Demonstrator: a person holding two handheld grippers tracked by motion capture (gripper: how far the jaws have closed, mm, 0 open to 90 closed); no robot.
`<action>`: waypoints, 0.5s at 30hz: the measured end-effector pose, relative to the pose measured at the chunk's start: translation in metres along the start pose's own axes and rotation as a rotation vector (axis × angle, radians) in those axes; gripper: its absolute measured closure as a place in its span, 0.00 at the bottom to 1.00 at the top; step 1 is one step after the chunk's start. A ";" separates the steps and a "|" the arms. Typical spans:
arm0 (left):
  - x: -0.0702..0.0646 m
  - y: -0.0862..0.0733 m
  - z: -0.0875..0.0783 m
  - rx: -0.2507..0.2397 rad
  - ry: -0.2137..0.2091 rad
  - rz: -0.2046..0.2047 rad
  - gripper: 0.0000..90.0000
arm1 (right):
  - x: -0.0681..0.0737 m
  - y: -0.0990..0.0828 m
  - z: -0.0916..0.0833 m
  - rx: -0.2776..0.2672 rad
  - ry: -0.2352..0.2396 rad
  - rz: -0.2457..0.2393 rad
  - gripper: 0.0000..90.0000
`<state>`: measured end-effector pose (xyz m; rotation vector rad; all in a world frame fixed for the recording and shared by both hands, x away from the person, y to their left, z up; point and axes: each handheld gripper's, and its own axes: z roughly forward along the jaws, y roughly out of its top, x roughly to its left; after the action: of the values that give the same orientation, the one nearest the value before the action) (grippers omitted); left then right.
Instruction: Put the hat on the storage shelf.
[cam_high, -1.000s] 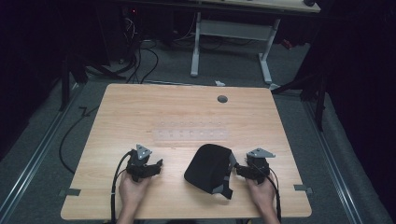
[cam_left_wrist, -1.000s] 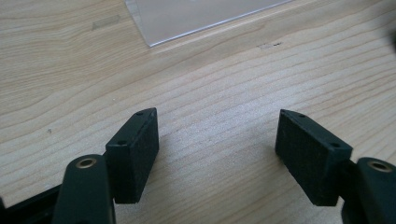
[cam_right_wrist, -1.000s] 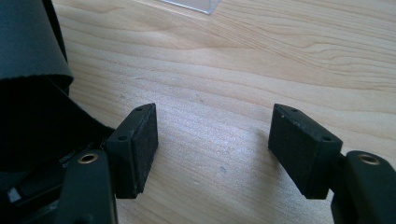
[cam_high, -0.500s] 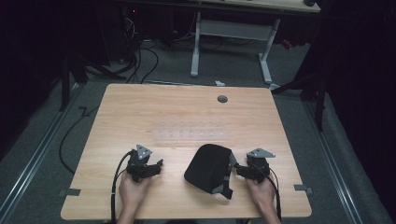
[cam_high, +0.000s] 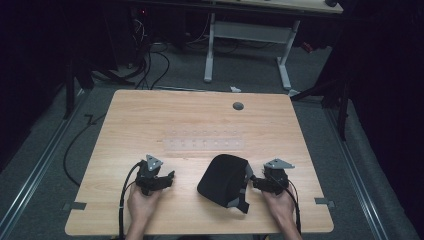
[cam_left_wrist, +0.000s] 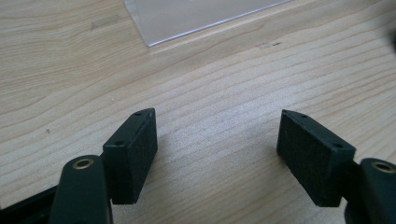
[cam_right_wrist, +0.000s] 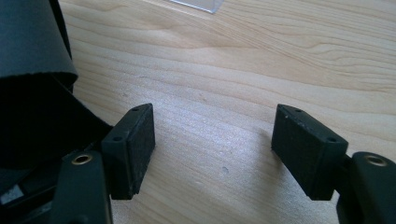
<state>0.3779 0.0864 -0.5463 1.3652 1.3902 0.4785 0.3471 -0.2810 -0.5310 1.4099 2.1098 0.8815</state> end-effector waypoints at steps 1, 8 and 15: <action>0.000 0.000 0.000 0.000 0.000 0.000 0.33 | 0.000 0.000 0.000 -0.001 -0.001 0.000 0.36; 0.000 0.000 0.000 0.001 0.000 0.001 0.32 | -0.003 0.000 -0.005 -0.012 -0.005 0.032 0.41; 0.000 0.000 0.000 0.001 0.000 0.001 0.32 | -0.007 -0.002 -0.016 -0.066 0.001 0.069 0.46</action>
<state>0.3778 0.0863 -0.5464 1.3664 1.3902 0.4786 0.3375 -0.2923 -0.5211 1.4560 2.0249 0.9696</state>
